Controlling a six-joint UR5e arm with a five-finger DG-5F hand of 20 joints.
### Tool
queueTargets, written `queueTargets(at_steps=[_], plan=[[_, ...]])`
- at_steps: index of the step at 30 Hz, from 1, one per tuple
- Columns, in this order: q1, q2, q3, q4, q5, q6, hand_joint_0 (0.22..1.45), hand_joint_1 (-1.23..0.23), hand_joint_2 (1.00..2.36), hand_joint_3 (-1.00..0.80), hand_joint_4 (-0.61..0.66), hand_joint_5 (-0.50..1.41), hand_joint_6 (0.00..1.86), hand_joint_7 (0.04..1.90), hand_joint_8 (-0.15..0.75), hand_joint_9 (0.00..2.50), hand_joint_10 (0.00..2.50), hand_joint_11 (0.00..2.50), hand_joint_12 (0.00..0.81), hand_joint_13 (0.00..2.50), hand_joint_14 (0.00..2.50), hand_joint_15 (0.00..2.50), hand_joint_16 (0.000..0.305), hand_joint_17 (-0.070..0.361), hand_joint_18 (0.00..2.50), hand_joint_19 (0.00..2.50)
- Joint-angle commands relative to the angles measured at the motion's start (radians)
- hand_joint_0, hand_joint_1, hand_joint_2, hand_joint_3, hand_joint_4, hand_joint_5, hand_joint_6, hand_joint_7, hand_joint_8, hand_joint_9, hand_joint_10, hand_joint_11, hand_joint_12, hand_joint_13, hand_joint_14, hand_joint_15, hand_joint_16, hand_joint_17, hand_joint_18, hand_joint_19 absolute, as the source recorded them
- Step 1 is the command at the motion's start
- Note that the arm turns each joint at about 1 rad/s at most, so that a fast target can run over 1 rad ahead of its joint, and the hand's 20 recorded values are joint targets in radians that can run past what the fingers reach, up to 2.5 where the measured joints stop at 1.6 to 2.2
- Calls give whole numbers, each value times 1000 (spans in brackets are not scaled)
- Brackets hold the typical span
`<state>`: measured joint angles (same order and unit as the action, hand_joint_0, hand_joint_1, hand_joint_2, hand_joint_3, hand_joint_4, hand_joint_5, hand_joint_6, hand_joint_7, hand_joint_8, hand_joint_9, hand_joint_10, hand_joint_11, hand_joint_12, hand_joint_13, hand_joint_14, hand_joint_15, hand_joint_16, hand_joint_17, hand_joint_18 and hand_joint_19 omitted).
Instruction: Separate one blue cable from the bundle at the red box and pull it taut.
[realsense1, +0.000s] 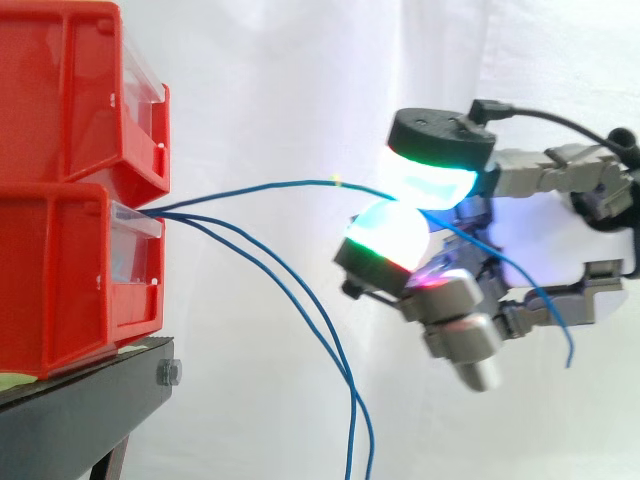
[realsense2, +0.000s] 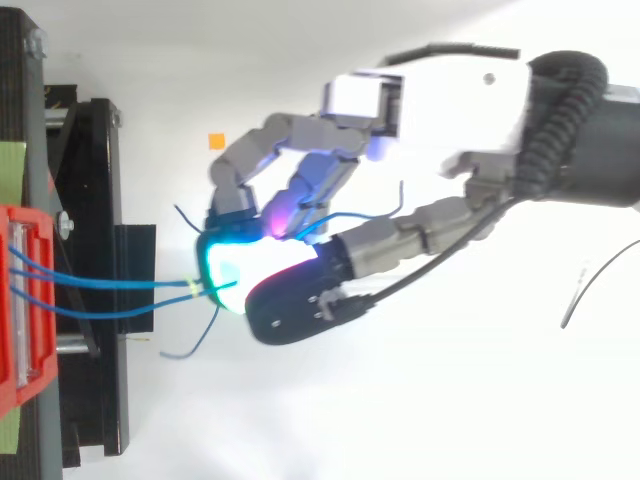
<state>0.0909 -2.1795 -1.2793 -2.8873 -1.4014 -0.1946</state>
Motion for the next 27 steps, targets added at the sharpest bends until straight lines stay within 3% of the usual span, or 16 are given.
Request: queueTargets(at_steps=[1, 5, 6, 7, 8, 13, 15, 17, 21, 27], plan=[[9, 41, -64, 20, 59, 9, 597, -737, 1017, -57, 65, -135, 875, 1129, 329, 940, 252, 1506, 374, 1142, 12, 1384, 47, 106, 1046, 998], [12, 40, -71, 45, 53, 92, 603, -740, 1018, -56, 68, -135, 874, 1126, 323, 911, 474, 1466, 345, 1186, 57, 1627, 39, 88, 1117, 1194], [12, 40, -71, 48, 52, 115, 605, -743, 1018, -54, 70, -135, 874, 1126, 326, 904, 538, 1448, 346, 1150, 283, 1592, 37, 84, 1136, 1217], [12, 40, -71, 46, 52, 169, 608, -744, 1018, -56, 76, -136, 873, 1127, 321, 898, 569, 1465, 342, 1132, 401, 1587, 36, 82, 1144, 1243], [13, 40, -71, 46, 52, 179, 608, -744, 1019, -57, 75, -136, 874, 1124, 319, 895, 579, 1470, 344, 1122, 472, 1581, 36, 80, 1149, 1265], [13, 40, -71, 46, 52, 236, 611, -747, 1018, -58, 78, -136, 874, 1113, 311, 843, 1234, 1352, 353, 1027, 1226, 1433, 31, 70, 1239, 1563], [13, 40, -72, 43, 52, 285, 614, -747, 1018, -63, 85, -136, 874, 1114, 300, 791, 1782, 1345, 359, 956, 1696, 1406, 30, 69, 1307, 1727], [15, 40, -72, 36, 58, 334, 615, -746, 1018, -62, 91, -137, 873, 1120, 303, 765, 2098, 1334, 364, 902, 1975, 1396, 30, 68, 1324, 1810], [20, 40, -72, 14, 61, 336, 615, -747, 1019, -61, 98, -137, 873, 1119, 298, 726, 2449, 1391, 368, 839, 2308, 1442, 31, 69, 1358, 1876], [30, 40, -71, -23, 56, 325, 615, -745, 1019, -60, 98, -137, 873, 1118, 303, 712, 2500, 1446, 372, 788, 2500, 1430, 31, 69, 1373, 1889]])
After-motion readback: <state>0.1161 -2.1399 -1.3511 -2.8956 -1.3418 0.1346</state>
